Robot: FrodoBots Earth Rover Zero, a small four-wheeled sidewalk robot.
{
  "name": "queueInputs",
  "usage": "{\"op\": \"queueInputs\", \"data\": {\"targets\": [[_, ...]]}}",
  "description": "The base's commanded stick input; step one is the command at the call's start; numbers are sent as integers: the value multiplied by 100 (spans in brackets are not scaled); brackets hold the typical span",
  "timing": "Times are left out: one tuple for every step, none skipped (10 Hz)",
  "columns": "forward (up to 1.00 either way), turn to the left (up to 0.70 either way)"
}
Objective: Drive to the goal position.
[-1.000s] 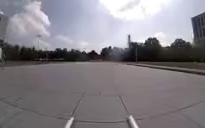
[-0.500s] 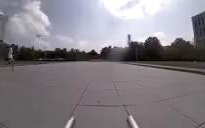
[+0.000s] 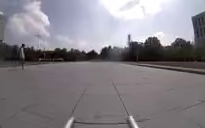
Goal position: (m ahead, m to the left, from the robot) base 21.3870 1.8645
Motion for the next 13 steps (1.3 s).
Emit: {"op": "queueInputs", "data": {"targets": [[70,5],[70,-8],[70,-30],[70,-30],[70,-30],[70,-30],[70,-30],[70,-30],[70,-24],[70,-2],[70,5],[70,5],[70,5]]}}
